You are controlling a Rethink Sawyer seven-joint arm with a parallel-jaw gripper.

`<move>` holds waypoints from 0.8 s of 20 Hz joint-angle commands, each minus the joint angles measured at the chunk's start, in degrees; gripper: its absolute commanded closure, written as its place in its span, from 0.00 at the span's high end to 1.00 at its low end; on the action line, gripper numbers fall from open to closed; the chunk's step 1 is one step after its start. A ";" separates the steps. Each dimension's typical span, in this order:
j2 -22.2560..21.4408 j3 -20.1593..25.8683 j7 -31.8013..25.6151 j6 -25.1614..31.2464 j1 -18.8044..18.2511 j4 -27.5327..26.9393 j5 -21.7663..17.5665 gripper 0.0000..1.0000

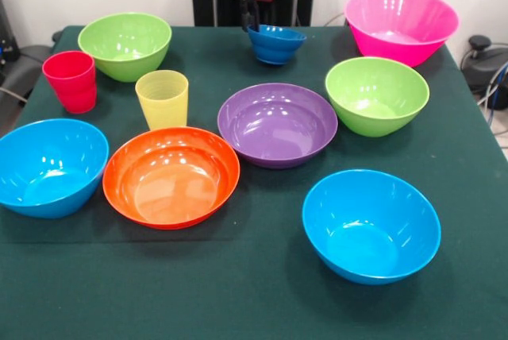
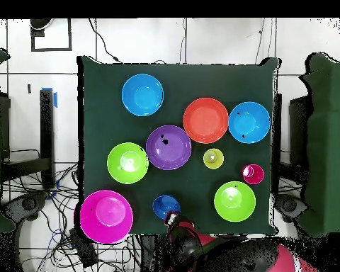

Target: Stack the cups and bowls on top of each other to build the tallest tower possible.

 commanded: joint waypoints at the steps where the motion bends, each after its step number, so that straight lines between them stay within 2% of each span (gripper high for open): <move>1: -0.19 3.70 3.34 5.38 0.16 -9.12 -0.58 0.00; 16: -0.42 2.24 2.15 6.31 1.85 -12.03 -0.43 0.00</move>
